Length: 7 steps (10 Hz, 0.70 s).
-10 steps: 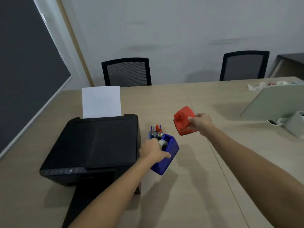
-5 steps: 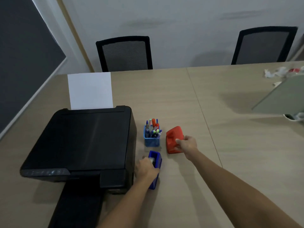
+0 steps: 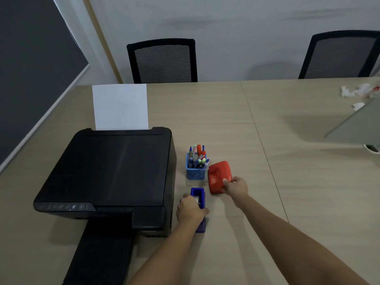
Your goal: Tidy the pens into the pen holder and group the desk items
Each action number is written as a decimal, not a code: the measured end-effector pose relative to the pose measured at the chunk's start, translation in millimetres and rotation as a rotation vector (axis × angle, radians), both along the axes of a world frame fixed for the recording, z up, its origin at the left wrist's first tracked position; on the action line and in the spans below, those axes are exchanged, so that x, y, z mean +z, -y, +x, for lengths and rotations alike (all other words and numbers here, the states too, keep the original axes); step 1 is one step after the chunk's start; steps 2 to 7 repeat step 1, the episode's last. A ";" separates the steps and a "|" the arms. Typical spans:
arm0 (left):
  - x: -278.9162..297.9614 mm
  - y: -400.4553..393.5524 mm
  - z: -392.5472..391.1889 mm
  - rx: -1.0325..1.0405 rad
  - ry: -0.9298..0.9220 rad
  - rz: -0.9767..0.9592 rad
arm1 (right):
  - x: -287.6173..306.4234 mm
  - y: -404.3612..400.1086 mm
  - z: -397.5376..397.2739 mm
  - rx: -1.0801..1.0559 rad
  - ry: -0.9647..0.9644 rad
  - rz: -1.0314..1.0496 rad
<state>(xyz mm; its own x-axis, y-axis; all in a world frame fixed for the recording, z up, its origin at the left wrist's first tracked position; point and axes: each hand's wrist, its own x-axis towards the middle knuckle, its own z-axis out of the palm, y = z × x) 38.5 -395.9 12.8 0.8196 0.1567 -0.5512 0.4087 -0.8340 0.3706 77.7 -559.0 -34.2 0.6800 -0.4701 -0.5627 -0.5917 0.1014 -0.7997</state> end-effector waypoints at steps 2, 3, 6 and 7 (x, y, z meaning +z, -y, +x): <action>3.9 0.0 -1.4 -0.026 0.041 -0.071 | 17.8 -4.9 -5.2 0.070 -0.036 -0.162; 3.9 0.0 -1.4 -0.026 0.041 -0.071 | 17.8 -4.9 -5.2 0.070 -0.036 -0.162; 3.9 0.0 -1.4 -0.026 0.041 -0.071 | 17.8 -4.9 -5.2 0.070 -0.036 -0.162; 3.9 0.0 -1.4 -0.026 0.041 -0.071 | 17.8 -4.9 -5.2 0.070 -0.036 -0.162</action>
